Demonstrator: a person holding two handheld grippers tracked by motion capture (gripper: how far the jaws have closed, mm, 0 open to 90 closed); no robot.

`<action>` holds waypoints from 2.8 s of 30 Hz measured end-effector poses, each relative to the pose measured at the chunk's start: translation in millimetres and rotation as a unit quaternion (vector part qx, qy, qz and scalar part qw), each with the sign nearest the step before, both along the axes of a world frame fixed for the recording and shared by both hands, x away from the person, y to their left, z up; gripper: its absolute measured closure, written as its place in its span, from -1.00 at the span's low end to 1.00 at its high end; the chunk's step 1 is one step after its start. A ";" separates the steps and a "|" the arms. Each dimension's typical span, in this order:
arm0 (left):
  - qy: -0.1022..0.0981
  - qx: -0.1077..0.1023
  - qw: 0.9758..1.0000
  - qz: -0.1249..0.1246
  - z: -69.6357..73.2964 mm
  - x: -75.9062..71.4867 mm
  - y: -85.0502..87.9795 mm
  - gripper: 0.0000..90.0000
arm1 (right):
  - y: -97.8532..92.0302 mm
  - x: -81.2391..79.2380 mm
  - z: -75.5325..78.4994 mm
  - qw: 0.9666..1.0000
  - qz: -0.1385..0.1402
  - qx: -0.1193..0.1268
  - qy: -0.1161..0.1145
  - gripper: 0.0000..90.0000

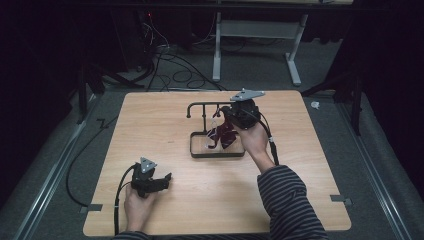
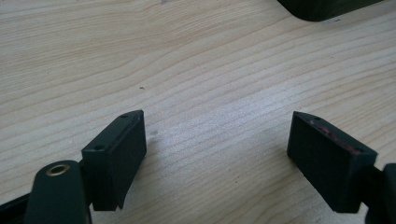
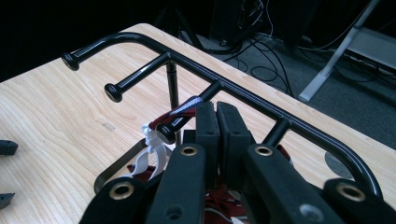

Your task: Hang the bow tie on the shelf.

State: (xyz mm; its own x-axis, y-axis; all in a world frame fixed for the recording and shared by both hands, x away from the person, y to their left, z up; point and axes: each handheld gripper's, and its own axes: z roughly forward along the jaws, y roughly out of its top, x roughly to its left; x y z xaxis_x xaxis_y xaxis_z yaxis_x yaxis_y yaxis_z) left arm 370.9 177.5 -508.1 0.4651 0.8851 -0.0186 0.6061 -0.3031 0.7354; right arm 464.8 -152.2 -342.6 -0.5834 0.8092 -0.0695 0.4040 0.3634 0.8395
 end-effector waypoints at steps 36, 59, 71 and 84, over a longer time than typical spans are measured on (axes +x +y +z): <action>0.000 0.000 1.000 0.001 -0.1 0.0 -0.2 -0.55 | -45.4 -31.0 14.0 0.999 0.004 0.039 -0.015 0.82; 0.000 0.000 1.000 0.000 0.0 0.0 -0.1 -0.55 | -91.0 -59.2 3.7 0.998 -0.009 0.060 -0.005 0.72; 0.000 0.000 1.000 0.001 0.0 0.0 -0.2 -0.55 | -110.0 -74.0 -2.5 0.997 -0.019 0.071 -0.005 0.69; -0.001 0.000 1.000 0.001 0.0 0.0 -0.2 -0.55 | -127.3 -86.4 -11.3 0.996 -0.031 0.085 -0.003 0.67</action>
State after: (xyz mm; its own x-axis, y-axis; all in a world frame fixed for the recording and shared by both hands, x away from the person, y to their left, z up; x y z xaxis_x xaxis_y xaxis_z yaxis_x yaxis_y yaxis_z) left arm 370.9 177.2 -508.2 0.4639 0.8857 -0.0185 0.6056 -0.3019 0.7363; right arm 378.4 -279.5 -353.9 -0.5317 0.8442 0.0676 0.4157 0.1906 0.8893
